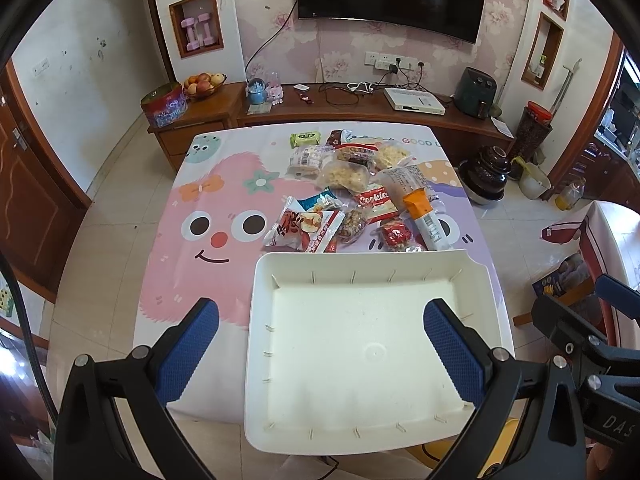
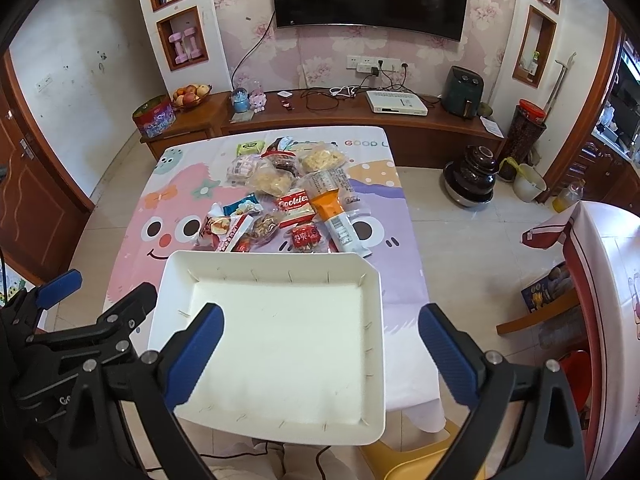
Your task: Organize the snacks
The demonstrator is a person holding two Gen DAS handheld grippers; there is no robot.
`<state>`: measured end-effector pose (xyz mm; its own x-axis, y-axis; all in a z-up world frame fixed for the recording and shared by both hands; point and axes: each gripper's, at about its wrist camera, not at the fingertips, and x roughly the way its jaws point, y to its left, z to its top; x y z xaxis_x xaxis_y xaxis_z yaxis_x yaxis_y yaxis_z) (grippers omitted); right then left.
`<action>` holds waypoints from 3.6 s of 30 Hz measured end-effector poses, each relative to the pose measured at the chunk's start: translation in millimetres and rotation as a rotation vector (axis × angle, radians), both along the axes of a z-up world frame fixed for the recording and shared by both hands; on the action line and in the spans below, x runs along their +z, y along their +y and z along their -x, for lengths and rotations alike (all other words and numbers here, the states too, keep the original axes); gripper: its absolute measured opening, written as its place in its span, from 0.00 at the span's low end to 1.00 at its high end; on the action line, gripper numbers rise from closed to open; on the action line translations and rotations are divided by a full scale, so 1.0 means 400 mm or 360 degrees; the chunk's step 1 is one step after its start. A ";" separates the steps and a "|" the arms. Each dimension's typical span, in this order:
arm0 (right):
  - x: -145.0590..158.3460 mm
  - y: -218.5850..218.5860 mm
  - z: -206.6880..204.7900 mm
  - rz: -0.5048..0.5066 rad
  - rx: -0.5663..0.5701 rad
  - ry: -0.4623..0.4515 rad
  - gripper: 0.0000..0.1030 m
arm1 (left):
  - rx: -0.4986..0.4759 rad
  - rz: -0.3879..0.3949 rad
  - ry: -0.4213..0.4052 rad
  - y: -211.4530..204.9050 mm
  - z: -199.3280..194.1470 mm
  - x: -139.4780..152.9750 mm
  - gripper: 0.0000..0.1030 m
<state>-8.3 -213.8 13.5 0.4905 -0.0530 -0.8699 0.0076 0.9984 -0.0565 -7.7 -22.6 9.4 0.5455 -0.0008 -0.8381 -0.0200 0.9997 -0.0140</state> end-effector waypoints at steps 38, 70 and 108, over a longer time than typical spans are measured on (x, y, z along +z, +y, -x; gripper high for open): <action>-0.005 -0.028 -0.033 -0.0055 0.0018 -0.0032 0.84 | -0.0010 -0.0059 -0.0019 -0.022 -0.031 0.039 0.99; -0.024 0.017 -0.236 -0.0019 0.0068 -0.0012 0.81 | -0.0153 -0.0105 0.0068 0.039 -0.269 -0.031 0.98; -0.602 -0.132 -0.625 0.0132 0.0155 0.0819 0.57 | -0.0134 0.0060 0.0817 0.123 -0.666 -0.581 0.98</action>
<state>241.8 -266.7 -227.2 0.0070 -0.1072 -0.9942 -0.1346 0.9851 -0.1072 258.7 26.5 -222.9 0.0612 -0.0623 -0.9962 0.0469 0.9971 -0.0595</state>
